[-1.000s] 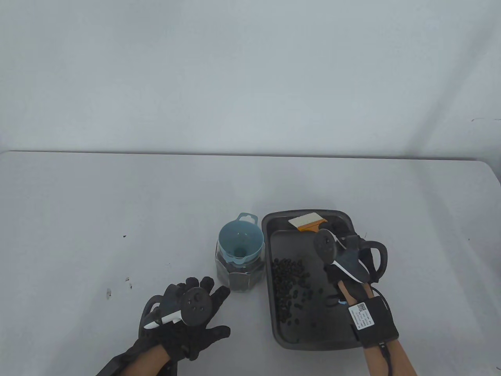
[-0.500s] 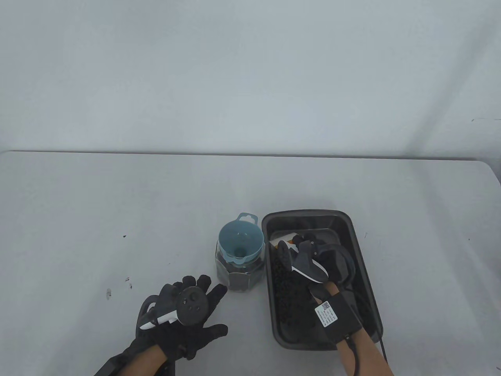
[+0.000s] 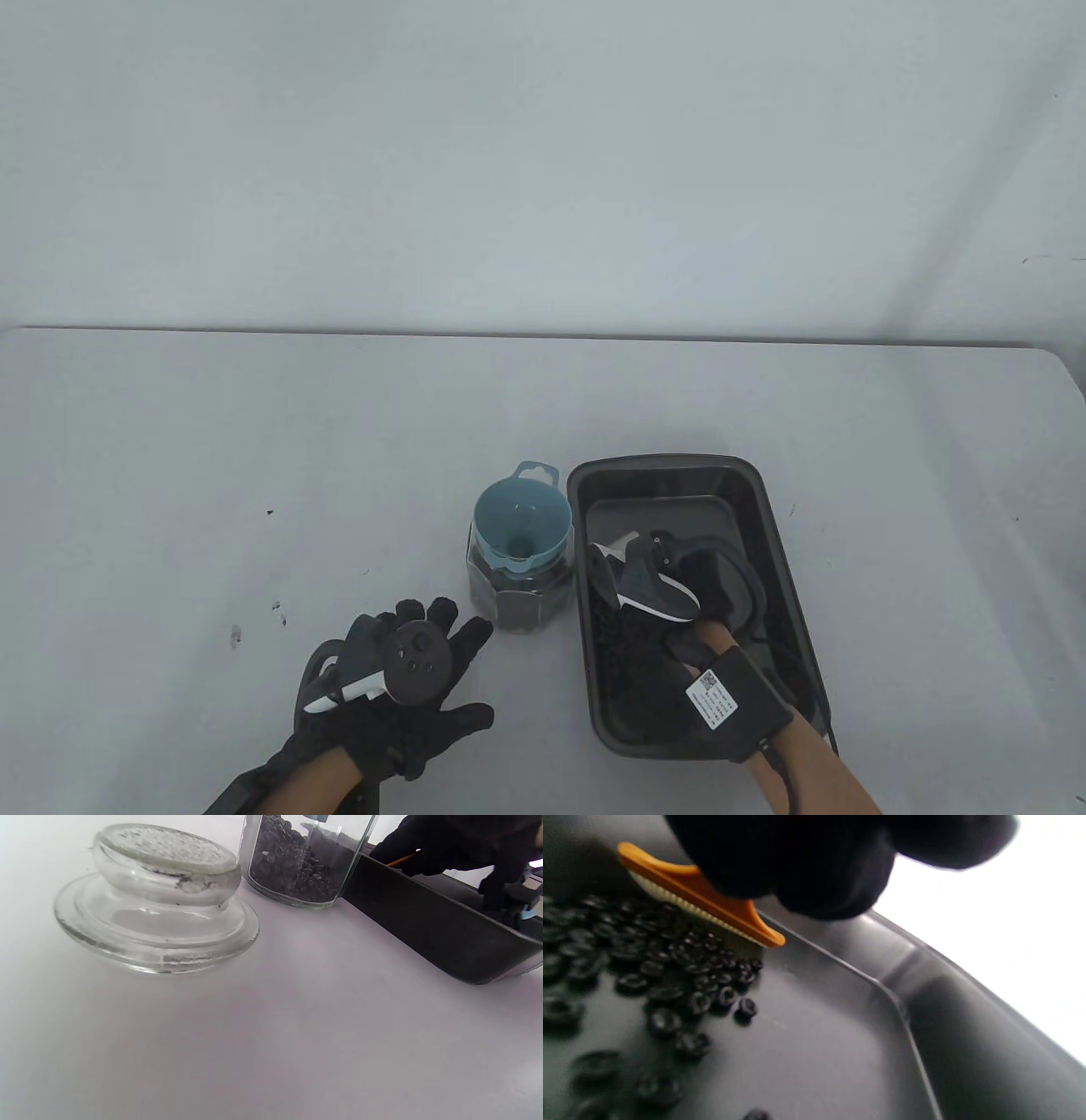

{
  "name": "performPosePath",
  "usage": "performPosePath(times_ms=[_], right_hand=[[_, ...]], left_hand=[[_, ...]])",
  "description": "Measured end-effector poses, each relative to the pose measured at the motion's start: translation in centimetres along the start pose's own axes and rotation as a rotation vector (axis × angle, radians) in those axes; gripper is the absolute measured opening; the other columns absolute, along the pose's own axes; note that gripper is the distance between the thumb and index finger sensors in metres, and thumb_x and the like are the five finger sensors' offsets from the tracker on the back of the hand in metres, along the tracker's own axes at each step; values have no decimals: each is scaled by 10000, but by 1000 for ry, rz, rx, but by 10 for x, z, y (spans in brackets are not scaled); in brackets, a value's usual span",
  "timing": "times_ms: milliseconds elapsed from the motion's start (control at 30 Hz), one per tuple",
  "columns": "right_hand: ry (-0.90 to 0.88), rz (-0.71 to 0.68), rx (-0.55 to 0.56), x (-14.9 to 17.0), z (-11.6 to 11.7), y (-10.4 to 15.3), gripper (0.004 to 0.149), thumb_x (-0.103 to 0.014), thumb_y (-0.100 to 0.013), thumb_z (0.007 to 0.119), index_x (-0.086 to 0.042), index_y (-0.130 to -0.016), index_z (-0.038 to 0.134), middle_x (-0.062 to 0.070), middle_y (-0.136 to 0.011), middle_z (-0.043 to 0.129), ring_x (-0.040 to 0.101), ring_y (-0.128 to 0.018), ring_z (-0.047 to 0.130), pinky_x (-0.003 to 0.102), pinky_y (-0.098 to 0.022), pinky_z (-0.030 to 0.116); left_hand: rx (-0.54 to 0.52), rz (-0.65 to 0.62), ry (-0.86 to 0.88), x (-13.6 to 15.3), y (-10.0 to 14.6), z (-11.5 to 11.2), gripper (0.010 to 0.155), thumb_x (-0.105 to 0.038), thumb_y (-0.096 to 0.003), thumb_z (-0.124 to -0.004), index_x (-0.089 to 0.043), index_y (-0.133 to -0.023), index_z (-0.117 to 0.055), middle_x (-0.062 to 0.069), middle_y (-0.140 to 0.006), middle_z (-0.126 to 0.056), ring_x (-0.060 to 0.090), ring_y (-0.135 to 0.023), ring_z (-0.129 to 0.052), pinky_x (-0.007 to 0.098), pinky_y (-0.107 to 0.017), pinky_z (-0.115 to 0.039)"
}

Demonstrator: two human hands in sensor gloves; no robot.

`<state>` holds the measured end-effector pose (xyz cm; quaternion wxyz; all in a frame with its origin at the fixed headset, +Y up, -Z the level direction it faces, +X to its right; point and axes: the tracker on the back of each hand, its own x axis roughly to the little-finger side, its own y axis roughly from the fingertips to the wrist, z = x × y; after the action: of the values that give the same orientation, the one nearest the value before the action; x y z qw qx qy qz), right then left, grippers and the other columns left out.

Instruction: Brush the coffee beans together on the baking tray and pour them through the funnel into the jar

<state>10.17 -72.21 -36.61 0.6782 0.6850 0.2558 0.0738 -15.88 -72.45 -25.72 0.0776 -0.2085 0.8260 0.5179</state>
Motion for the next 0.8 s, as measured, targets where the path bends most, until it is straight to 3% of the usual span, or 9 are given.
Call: performPosePath(times_ms=[167,233,333,800], right_hand=[[36,-48,-22,-5,-4,19,373,-316,-316,885,-394,-680,896,-30,-690,913,100,-317,996,285,-165,868],[54,-51,17,-4,-7,26,385,-324,-296,891,-396,-674,901,-36,-671,929,93,-297,1005,276,-148,875],[13,-80,-90,-4,-10,35,399,-317,-323,882,-380,-716,878,-23,-703,907,106,-328,995,286,-171,868],[-55,-205,-254,2,-17,82,437,-309,-325,884,-367,-758,865,-12,-718,909,124,-342,994,298,-183,865]], left_hand=[[4,4,3,0,0,0,900,-790,-387,-523,-386,-1109,-169,128,-1195,-158,483,-1126,-191,652,-784,-215],[4,6,3,0,0,0,899,-789,-387,-524,-385,-1109,-170,130,-1195,-158,484,-1125,-192,652,-783,-215],[8,7,5,1,0,0,900,-790,-386,-522,-387,-1108,-166,130,-1194,-156,484,-1125,-189,653,-783,-215],[25,12,12,1,0,0,897,-788,-390,-518,-384,-1108,-162,132,-1193,-154,484,-1124,-188,652,-783,-214]])
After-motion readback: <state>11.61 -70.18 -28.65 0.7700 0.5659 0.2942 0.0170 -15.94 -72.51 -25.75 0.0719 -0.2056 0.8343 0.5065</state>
